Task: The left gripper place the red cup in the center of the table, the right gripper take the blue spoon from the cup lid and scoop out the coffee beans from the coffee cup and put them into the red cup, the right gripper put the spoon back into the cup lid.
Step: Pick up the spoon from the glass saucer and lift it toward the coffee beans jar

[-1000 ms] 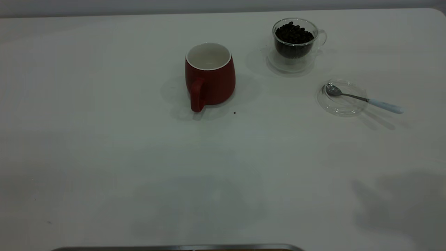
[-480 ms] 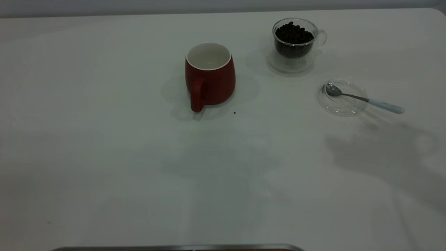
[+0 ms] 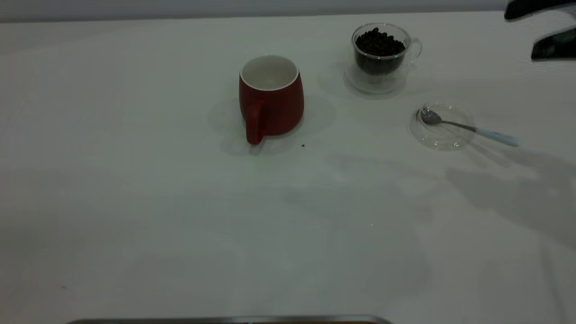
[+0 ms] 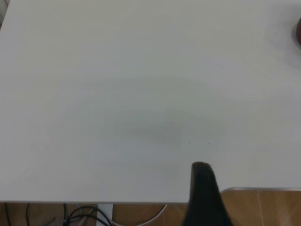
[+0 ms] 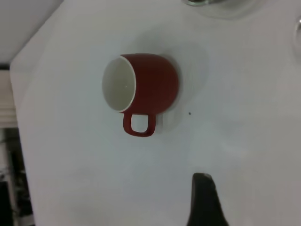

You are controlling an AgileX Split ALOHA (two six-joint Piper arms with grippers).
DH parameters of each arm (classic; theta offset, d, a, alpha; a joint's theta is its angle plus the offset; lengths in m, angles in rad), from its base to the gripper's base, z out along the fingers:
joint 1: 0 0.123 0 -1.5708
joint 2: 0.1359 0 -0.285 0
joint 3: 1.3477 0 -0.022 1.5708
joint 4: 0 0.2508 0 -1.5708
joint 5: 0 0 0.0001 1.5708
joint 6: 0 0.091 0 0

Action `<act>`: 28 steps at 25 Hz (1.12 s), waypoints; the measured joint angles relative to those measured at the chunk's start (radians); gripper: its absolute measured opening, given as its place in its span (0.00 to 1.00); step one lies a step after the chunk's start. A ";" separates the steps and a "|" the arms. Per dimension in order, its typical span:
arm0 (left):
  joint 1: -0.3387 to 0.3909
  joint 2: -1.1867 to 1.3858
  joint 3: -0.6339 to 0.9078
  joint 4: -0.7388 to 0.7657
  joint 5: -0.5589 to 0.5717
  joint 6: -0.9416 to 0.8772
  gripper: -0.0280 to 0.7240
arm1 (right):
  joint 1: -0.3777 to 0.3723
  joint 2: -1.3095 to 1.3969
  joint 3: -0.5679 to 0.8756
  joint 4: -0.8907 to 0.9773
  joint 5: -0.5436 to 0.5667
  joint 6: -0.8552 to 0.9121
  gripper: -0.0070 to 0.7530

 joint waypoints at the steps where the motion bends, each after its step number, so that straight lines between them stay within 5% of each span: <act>1: 0.000 0.000 0.000 0.000 0.000 0.000 0.80 | -0.014 0.007 0.026 0.039 0.010 -0.047 0.72; 8: 0.000 0.000 0.000 0.000 0.000 0.000 0.80 | -0.112 0.113 0.153 0.250 0.105 -0.313 0.72; 21: 0.000 0.000 0.000 0.000 0.000 -0.001 0.80 | -0.281 0.503 0.126 0.277 0.269 -0.529 0.72; 28: 0.000 0.000 0.000 0.000 0.000 -0.001 0.80 | -0.299 0.646 0.052 0.277 0.331 -0.567 0.74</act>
